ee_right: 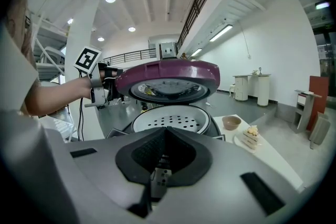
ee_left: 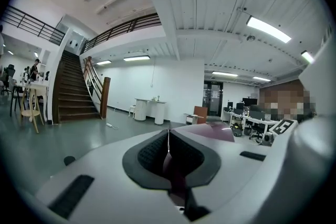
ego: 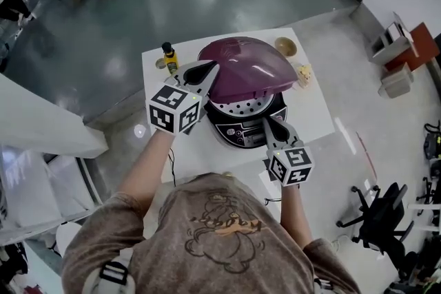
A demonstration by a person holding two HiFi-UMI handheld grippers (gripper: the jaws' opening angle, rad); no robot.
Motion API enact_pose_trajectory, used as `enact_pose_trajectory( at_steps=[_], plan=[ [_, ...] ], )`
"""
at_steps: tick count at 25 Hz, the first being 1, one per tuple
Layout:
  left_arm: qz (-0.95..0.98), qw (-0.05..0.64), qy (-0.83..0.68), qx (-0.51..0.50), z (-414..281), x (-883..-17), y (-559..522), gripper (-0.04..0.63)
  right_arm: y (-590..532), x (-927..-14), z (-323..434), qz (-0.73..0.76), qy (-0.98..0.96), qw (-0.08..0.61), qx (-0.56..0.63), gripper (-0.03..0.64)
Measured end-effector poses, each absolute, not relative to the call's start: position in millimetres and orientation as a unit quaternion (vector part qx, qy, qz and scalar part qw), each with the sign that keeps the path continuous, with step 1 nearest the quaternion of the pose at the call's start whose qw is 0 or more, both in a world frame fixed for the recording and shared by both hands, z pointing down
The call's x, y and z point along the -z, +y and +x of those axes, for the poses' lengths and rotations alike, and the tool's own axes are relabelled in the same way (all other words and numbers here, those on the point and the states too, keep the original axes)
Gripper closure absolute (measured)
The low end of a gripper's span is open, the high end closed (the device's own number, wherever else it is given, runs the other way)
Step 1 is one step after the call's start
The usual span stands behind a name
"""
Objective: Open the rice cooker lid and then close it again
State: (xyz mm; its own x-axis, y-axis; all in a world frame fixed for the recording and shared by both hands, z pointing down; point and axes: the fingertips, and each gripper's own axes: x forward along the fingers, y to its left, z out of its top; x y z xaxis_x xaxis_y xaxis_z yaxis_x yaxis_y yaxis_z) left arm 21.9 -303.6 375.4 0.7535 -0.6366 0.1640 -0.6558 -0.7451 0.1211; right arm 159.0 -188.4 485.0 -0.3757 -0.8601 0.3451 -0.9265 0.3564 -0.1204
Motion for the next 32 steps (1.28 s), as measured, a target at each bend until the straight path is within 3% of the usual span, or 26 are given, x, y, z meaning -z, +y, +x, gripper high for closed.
enact_pose_trajectory(
  at_steps=[32],
  plan=[
    [0.955,0.136,-0.256,0.06,-9.7,-284.5,-389.8,0.578,-188.0,-482.2,157.0,0.54,-0.819,0.107,-0.16,0.615]
  ],
)
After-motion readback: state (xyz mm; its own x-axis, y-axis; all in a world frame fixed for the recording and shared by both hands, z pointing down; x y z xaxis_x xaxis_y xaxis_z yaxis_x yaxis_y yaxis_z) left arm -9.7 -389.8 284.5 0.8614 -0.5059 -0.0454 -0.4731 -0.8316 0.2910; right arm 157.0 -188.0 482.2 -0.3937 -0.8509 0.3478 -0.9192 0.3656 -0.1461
